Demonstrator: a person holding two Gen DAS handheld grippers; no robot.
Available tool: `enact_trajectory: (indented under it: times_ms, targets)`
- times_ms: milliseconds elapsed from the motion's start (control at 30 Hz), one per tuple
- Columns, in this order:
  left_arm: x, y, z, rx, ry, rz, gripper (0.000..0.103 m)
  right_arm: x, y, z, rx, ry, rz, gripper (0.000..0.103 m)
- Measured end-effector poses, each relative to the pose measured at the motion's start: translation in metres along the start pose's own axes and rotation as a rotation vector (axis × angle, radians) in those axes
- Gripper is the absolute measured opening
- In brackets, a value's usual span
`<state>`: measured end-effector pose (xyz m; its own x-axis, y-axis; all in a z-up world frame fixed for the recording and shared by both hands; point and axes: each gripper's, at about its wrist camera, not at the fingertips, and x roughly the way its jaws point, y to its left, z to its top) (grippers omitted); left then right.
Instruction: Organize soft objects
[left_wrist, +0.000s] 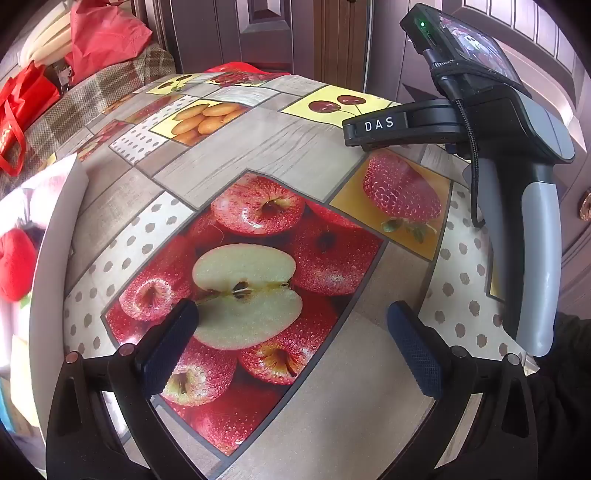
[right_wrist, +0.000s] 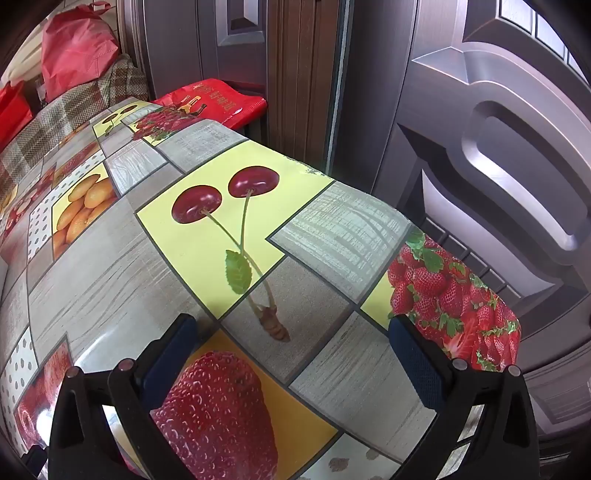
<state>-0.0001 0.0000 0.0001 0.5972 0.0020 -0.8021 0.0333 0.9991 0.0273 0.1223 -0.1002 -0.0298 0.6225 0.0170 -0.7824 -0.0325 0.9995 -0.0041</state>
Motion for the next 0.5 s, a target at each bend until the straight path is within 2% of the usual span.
enact_trajectory:
  times_ms: [500]
  targets:
    - [0.0001,0.0,0.0,-0.001,0.002,-0.001,0.102,0.0001,0.0002,0.0003,-0.003,0.002,-0.003,0.103]
